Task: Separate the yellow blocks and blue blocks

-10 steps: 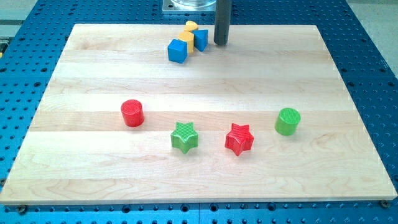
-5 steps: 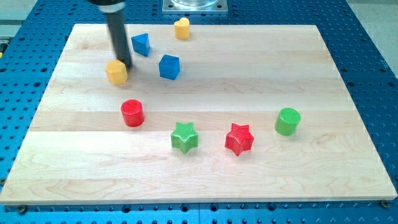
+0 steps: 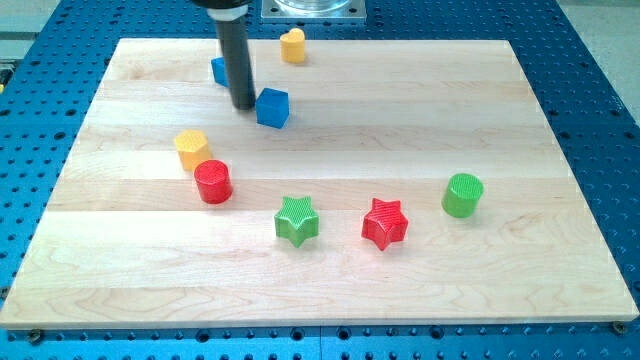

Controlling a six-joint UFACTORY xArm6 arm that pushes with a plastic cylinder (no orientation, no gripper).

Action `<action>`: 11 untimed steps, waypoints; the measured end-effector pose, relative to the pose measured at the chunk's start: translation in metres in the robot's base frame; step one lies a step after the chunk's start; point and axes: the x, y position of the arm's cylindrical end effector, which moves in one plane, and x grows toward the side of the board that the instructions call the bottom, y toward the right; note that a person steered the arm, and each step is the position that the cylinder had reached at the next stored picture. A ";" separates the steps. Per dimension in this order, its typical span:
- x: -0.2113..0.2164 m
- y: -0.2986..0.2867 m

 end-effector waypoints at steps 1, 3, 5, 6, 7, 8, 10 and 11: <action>0.039 0.024; 0.051 0.070; 0.091 0.186; 0.101 0.108; 0.145 0.141; 0.136 0.185; 0.108 0.205; 0.107 0.219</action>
